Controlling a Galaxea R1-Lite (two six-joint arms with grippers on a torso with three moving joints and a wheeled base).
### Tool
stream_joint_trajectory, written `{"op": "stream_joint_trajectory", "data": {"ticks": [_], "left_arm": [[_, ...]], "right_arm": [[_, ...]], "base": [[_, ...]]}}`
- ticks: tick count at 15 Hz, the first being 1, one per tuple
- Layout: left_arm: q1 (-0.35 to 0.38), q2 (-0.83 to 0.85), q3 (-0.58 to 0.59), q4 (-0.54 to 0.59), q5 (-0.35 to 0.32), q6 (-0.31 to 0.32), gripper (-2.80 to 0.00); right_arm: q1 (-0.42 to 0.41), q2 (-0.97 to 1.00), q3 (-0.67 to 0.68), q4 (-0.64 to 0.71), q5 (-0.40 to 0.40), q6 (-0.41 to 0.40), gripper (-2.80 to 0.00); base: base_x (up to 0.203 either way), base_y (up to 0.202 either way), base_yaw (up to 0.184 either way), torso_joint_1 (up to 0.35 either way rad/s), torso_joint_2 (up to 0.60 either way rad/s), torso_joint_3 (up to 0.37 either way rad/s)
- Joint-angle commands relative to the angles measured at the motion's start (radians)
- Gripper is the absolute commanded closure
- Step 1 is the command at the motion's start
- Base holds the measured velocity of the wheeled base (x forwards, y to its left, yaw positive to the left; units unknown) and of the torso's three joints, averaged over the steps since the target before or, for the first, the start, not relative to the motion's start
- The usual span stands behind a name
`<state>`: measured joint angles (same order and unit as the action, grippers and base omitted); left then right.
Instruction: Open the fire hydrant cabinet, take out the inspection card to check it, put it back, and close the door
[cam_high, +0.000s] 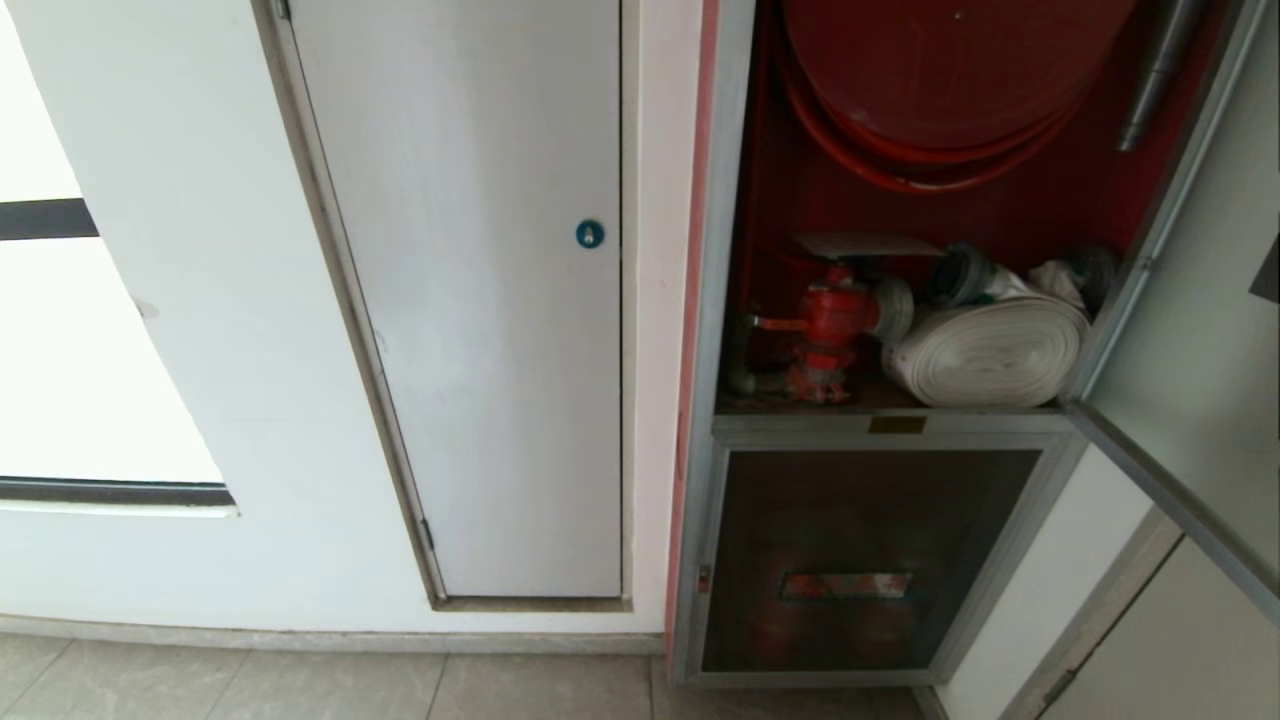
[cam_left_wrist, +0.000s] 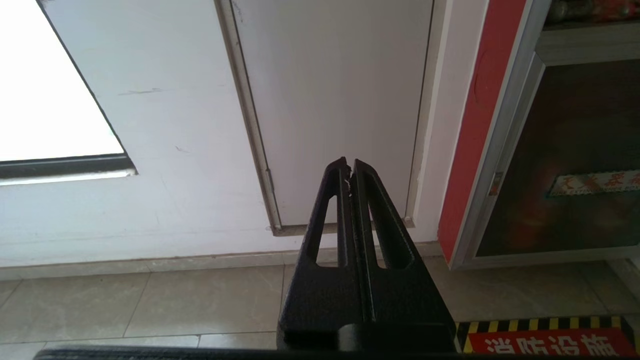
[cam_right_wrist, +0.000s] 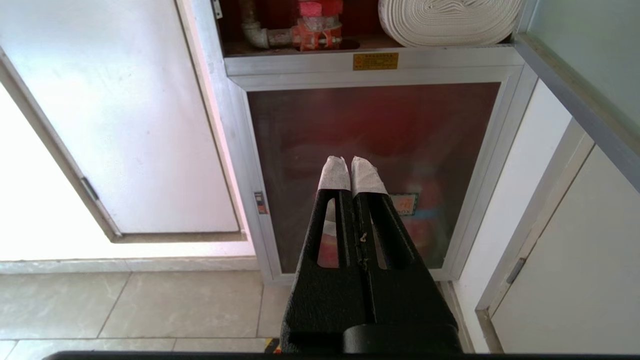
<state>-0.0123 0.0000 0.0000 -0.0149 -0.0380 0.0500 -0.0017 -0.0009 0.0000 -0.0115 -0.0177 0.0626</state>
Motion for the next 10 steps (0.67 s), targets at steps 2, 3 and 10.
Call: {"op": "stream_joint_trajectory", "data": {"ticks": [2,3,10], "left_arm": [[0.000,0.000,0.012,0.000,0.000,0.001,0.00],[0.000,0.000,0.012,0.000,0.000,0.001,0.00],[0.000,0.000,0.012,0.000,0.000,0.001,0.00]], "right_arm": [[0.000,0.001,0.003,-0.001,-0.001,0.000,0.00],[0.000,0.001,0.002,-0.001,-0.001,0.000,0.00],[0.000,0.001,0.002,-0.001,-0.001,0.000,0.00]], "base": [[0.000,0.000,0.000,0.000,0.00,0.000],[0.000,0.000,0.000,0.000,0.00,0.000],[0.000,0.000,0.000,0.000,0.00,0.000]]}}
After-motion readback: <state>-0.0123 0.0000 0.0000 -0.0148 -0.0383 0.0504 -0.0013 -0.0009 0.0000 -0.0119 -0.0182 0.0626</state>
